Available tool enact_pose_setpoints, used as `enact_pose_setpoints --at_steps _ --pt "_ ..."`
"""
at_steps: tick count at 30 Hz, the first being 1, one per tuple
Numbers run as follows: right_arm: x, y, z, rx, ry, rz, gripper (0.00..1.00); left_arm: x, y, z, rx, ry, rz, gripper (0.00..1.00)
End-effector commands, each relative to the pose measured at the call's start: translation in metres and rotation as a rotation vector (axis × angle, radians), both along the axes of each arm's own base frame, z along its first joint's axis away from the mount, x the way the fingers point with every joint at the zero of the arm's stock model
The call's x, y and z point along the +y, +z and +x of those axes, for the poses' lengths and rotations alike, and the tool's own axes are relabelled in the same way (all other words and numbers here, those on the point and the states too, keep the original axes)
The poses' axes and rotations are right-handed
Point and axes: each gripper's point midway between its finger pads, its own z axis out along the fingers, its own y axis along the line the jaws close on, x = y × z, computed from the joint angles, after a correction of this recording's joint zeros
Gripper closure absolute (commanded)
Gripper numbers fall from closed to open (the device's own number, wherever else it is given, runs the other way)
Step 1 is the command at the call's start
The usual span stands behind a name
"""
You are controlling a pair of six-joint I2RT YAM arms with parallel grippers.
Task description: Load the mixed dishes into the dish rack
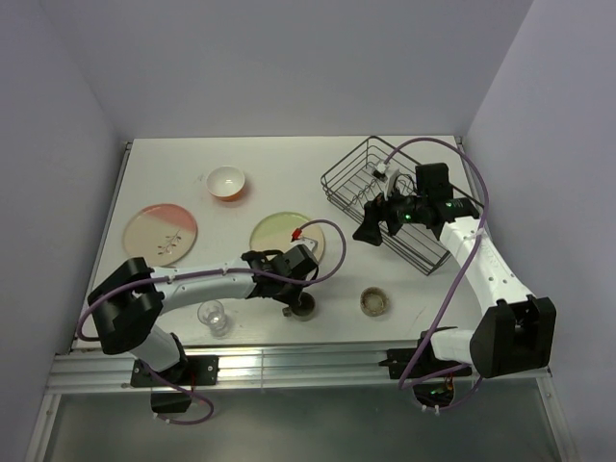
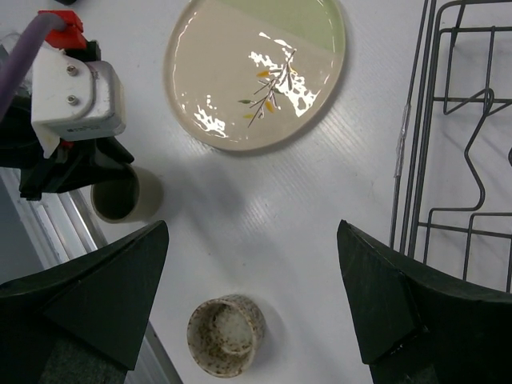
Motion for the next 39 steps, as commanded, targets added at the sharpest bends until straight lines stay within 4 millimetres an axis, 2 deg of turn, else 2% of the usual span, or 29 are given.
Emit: enact_pose_setpoints --at_steps 1,5,6,8,11,12,13,15,16,17,18,19,20,21,22,24,25,26,28,29,30,31,32,33,39 --pt "0.005 0.013 -0.003 -0.047 0.017 0.028 0.07 -0.003 -0.002 0.009 -0.026 0.012 -0.002 0.74" --pt "0.004 0.011 -0.005 -0.040 0.018 0.030 0.07 -0.002 -0.009 0.009 -0.015 0.016 0.006 0.78" --pt "0.004 0.010 -0.006 -0.037 0.017 0.028 0.07 -0.002 -0.009 0.008 -0.011 0.019 -0.003 0.86" --pt "0.004 0.009 -0.008 -0.031 0.018 0.032 0.07 -0.004 -0.004 0.010 -0.012 0.038 -0.039 0.96" --pt "0.006 0.008 -0.010 -0.015 0.020 0.042 0.07 -0.010 0.013 0.012 -0.012 0.064 -0.145 0.99" --pt "0.007 0.008 -0.012 -0.007 0.022 0.049 0.07 -0.015 0.021 0.016 -0.013 0.072 -0.201 1.00" --pt "0.011 0.011 -0.014 0.008 0.030 0.075 0.08 -0.019 0.038 0.019 -0.029 0.082 -0.266 1.00" --pt "0.017 0.012 -0.018 0.039 0.038 0.112 0.08 -0.016 0.052 0.028 -0.042 0.113 -0.344 1.00" --pt "0.020 0.014 -0.021 0.071 0.033 0.141 0.09 -0.021 0.076 0.031 -0.058 0.106 -0.447 1.00" --pt "0.026 0.019 -0.024 0.079 0.056 0.182 0.09 -0.017 0.080 0.033 -0.063 0.116 -0.482 1.00" --pt "0.030 0.022 -0.026 0.125 0.050 0.220 0.09 -0.010 0.100 0.043 -0.092 0.146 -0.558 1.00" --pt "0.034 0.026 -0.029 0.147 0.058 0.249 0.09 -0.011 0.110 0.042 -0.076 0.126 -0.619 1.00" --pt "0.038 0.033 -0.024 0.141 0.057 0.285 0.09 -0.010 0.121 0.047 -0.100 0.119 -0.689 1.00" --pt "0.041 0.038 -0.021 0.147 0.039 0.311 0.09 -0.001 0.132 0.060 -0.125 0.143 -0.742 1.00" --pt "0.047 0.050 -0.014 0.169 -0.001 0.381 0.09 -0.001 0.150 0.057 -0.126 0.111 -0.820 1.00" --pt "0.050 0.069 -0.005 0.157 -0.074 0.455 0.09 0.007 0.177 0.072 -0.202 0.104 -0.940 1.00" --pt "0.055 0.079 -0.005 0.242 -0.128 0.528 0.08 0.008 0.188 0.074 -0.208 0.103 -0.993 1.00" --pt "0.060 0.095 0.001 0.197 -0.118 0.591 0.08 0.006 0.204 0.074 -0.230 0.060 -1.057 1.00" --pt "0.066 0.113 0.004 0.296 -0.169 0.701 0.07 0.008 0.219 0.080 -0.236 0.057 -1.128 1.00" --pt "0.072 0.127 0.003 0.255 -0.127 0.754 0.06 0.006 0.226 0.079 -0.229 0.031 -1.159 1.00" --pt "0.076 0.136 -0.001 0.296 -0.110 0.809 0.05 0.005 0.238 0.082 -0.237 0.017 -1.215 1.00" --pt "0.079 0.146 -0.004 0.236 -0.065 0.842 0.03 0.004 0.245 0.082 -0.239 -0.001 -1.245 1.00" --pt "0.081 0.147 -0.004 0.237 -0.057 0.850 0.02 0.003 0.251 0.081 -0.236 -0.016 -1.272 1.00" --pt "0.087 0.148 -0.007 0.224 -0.032 0.845 0.00 0.002 0.265 0.078 -0.247 -0.052 -1.325 1.00" --pt "0.109 0.149 -0.018 0.285 0.057 0.864 0.00 -0.002 0.286 0.074 -0.245 -0.115 -1.409 1.00"
